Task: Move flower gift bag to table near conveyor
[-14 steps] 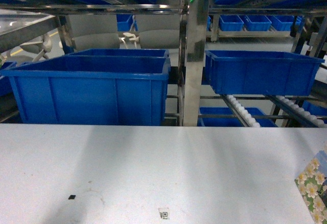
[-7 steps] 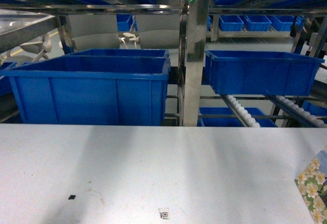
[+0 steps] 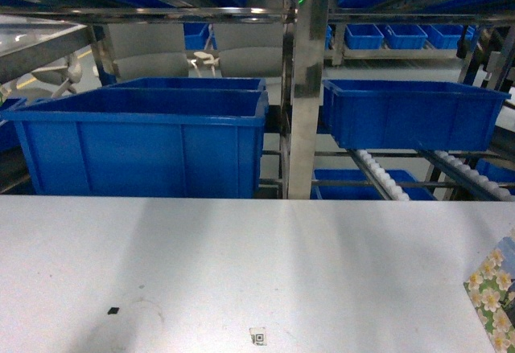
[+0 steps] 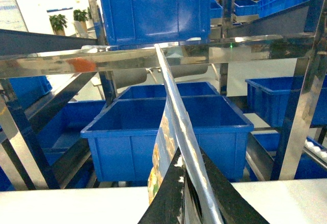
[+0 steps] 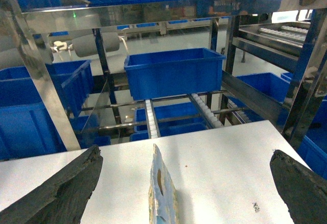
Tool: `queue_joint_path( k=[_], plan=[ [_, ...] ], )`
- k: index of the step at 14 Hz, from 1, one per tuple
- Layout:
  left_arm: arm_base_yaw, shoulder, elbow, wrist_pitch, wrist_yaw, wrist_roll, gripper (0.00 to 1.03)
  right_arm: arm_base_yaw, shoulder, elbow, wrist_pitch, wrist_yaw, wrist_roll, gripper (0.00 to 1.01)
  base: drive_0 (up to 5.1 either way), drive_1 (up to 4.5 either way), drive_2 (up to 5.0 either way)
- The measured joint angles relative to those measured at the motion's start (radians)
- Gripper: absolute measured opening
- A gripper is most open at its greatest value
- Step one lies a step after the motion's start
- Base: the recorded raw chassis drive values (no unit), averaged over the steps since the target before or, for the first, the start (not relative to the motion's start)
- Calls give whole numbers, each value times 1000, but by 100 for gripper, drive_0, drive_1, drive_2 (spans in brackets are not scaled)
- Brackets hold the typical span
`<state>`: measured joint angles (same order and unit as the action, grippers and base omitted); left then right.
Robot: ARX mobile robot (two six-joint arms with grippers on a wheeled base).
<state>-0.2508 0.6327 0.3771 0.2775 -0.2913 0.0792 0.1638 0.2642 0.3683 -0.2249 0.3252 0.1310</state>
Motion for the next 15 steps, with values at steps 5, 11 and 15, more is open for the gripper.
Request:
queue_joint_path(
  k=[5, 11, 15],
  plan=[
    [-45, 199, -18, 112, -61, -55, 4, 0, 2, -1, 0, 1, 0, 98, 0, 0, 0],
    [-78, 520, 43, 320, -111, -45, 4, 0, 2, -1, 0, 1, 0, 98, 0, 0, 0],
    [-109, 710, 71, 397, -141, -44, 4, 0, 2, -1, 0, 1, 0, 98, 0, 0, 0]
  ],
)
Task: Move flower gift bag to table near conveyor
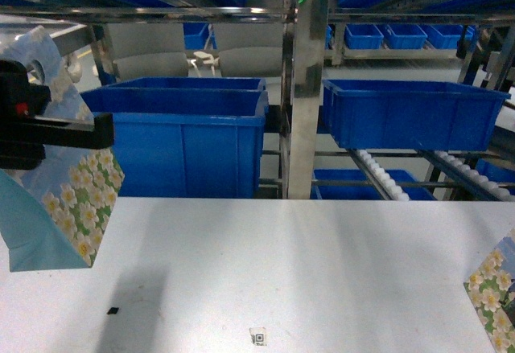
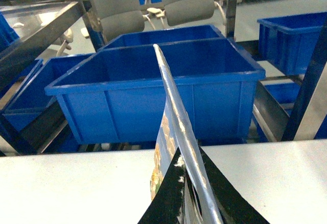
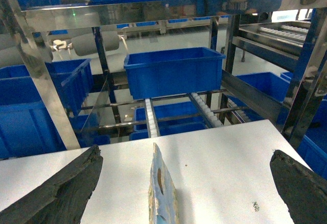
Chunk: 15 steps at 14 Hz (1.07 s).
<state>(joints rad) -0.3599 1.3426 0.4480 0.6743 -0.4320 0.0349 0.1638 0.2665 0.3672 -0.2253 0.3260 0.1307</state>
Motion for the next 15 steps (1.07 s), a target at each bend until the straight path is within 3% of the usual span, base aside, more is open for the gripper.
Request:
queue_joint_path(
  k=[3, 9, 13, 15],
  plan=[
    [-22, 78, 1, 14, -26, -5, 4, 0, 0, 0, 0, 0, 0, 98, 0, 0, 0],
    [-63, 200, 23, 5, -40, -61, 4, 0, 0, 0, 0, 0, 0, 98, 0, 0, 0],
    [-62, 267, 23, -6, -57, -88, 4, 0, 0, 0, 0, 0, 0, 98, 0, 0, 0],
    [-42, 306, 23, -34, -27, -109, 4, 0, 0, 0, 0, 0, 0, 98, 0, 0, 0]
  ],
)
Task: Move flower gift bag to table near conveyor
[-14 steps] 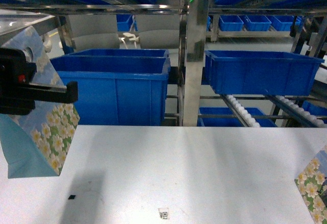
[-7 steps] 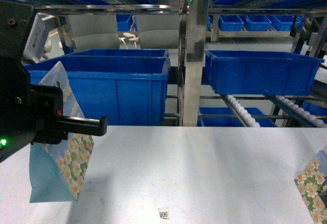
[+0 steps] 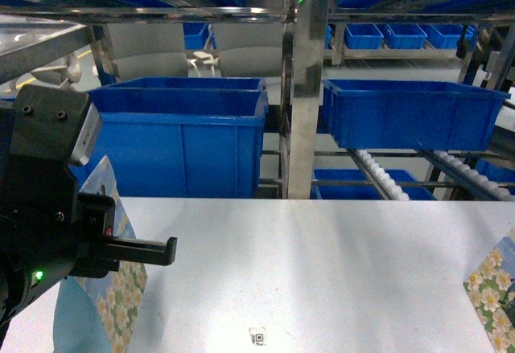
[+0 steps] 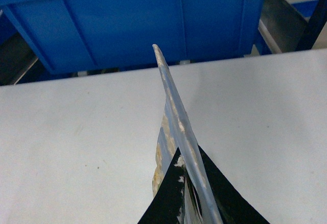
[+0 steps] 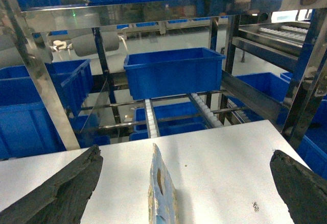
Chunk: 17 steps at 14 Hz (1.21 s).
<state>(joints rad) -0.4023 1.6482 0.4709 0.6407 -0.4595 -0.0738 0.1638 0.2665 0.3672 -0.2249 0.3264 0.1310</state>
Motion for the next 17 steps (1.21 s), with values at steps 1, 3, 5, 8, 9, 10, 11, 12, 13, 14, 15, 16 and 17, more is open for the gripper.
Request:
queue_joint_path(
  k=[1, 3, 5, 8, 9, 10, 11, 12, 13, 14, 15, 16, 17],
  plan=[
    [11, 14, -2, 9, 5, -7, 4, 0, 0, 0, 0, 0, 0, 98, 0, 0, 0],
    [19, 16, -2, -32, 26, -25, 4, 0, 0, 0, 0, 0, 0, 98, 0, 0, 0],
    [21, 21, -6, -42, 24, -39, 4, 0, 0, 0, 0, 0, 0, 98, 0, 0, 0],
    [16, 5, 5, -142, -13, -78, 9, 0, 0, 0, 0, 0, 0, 98, 0, 0, 0],
    [10, -2, 6, -185, -12, -85, 21, 0, 0, 0, 0, 0, 0, 98, 0, 0, 0],
    [4, -8, 0, -211, -13, -88, 34, 0, 0, 0, 0, 0, 0, 98, 0, 0, 0],
    [-2, -13, -6, -217, -15, -89, 45, 0, 0, 0, 0, 0, 0, 98, 0, 0, 0],
    [-3, -31, -14, -224, -18, -88, 58, 0, 0, 0, 0, 0, 0, 98, 0, 0, 0],
    [-10, -57, -17, -238, -21, -89, 70, 0, 0, 0, 0, 0, 0, 98, 0, 0, 0],
    [-13, -82, -20, -256, -23, -88, 81, 0, 0, 0, 0, 0, 0, 98, 0, 0, 0],
    [-13, -116, -27, -271, -15, -87, 94, 0, 0, 0, 0, 0, 0, 98, 0, 0, 0],
    [-12, -150, -34, -280, -15, -83, 99, 0, 0, 0, 0, 0, 0, 98, 0, 0, 0],
    [-6, -182, -40, -288, -10, -76, 97, 0, 0, 0, 0, 0, 0, 98, 0, 0, 0]
  ],
)
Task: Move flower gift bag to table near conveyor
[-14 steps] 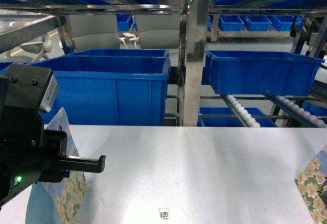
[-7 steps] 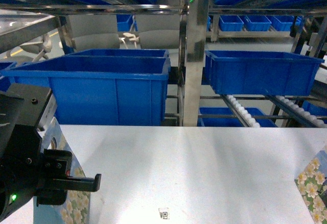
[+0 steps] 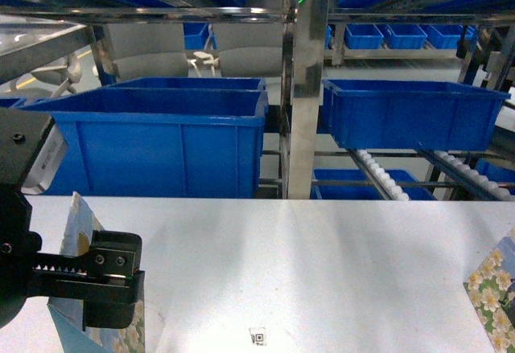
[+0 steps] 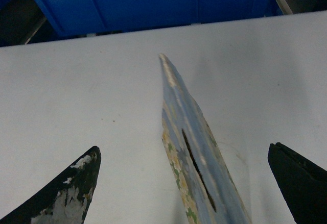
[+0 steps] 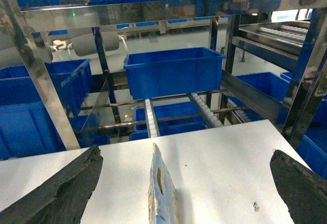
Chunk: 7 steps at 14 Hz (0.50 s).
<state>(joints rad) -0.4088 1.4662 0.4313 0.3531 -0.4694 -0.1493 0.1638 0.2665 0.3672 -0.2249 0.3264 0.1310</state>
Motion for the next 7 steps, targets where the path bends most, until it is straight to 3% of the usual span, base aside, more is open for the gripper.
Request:
queue_joint_path(
  k=[4, 7],
  plan=[
    [42, -248, -43, 8, 51, 83, 98, 0, 0, 0, 0, 0, 0, 98, 0, 0, 0],
    [124, -531, -99, -2, 45, 202, 98, 0, 0, 0, 0, 0, 0, 98, 0, 0, 0]
  ],
)
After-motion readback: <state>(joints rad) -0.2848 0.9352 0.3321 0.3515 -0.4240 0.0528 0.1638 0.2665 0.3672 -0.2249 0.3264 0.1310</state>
